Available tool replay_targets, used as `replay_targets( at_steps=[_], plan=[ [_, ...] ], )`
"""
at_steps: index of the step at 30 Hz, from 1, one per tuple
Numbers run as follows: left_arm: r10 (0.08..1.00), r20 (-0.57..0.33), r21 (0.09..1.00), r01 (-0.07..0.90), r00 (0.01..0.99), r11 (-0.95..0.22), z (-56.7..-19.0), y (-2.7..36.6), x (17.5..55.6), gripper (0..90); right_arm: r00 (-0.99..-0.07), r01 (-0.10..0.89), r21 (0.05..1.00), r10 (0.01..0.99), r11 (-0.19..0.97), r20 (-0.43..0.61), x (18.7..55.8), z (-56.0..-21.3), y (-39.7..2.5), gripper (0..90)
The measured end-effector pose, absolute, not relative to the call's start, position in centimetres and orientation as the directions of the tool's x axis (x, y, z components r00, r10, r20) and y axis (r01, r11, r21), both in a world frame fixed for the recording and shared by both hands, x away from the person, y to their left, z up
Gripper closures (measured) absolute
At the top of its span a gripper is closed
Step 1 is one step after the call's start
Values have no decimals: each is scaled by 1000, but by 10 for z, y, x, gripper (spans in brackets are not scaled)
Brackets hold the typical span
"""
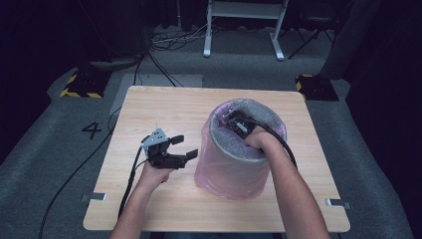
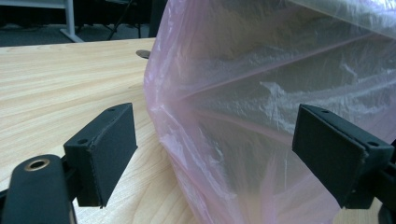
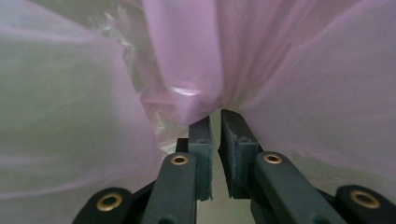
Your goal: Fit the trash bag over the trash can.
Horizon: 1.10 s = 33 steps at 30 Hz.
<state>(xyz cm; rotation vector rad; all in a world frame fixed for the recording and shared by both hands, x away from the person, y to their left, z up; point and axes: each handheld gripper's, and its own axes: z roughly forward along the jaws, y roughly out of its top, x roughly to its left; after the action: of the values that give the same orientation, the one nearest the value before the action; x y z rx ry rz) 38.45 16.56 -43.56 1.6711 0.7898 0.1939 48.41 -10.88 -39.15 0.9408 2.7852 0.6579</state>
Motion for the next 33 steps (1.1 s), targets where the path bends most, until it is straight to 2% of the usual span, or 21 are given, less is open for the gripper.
replay_targets(
  at_steps=[2,4,7,11,13,15,18,23,25,30,33],
  plan=[
    [591,-290,919,391,753,-46,-435,167,385,137,-789,547,470,614,693,14,484,-387,-109,828],
    [591,-295,919,392,751,-39,-435,168,385,136,-776,551,505,630,665,17,483,-380,-111,771],
    [590,-297,919,392,751,-36,-435,169,385,136,-765,548,560,642,621,37,481,-363,-116,742],
    [591,-305,918,396,747,-27,-435,170,385,135,-756,509,647,654,568,21,476,-337,-123,697],
    [586,-317,917,399,746,-12,-435,172,385,134,-749,492,697,662,522,33,473,-325,-127,698],
    [586,-319,918,396,744,-3,-434,173,384,134,-731,471,720,682,510,-5,473,-317,-130,721],
    [582,-317,920,392,749,-4,-433,171,384,134,-667,521,696,745,494,-29,479,-319,-136,757],
    [578,-312,921,389,754,-11,-434,170,384,134,-597,611,597,798,519,-82,493,-350,-139,805],
    [578,-312,921,389,754,-11,-434,171,384,134,-574,653,562,816,507,-69,497,-362,-139,813],
    [581,-319,917,399,749,-11,-437,172,386,134,-623,678,467,781,567,-46,501,-383,-130,799],
    [581,-320,917,399,748,-10,-437,172,386,134,-633,681,458,774,572,-25,501,-384,-130,802]
  ],
)
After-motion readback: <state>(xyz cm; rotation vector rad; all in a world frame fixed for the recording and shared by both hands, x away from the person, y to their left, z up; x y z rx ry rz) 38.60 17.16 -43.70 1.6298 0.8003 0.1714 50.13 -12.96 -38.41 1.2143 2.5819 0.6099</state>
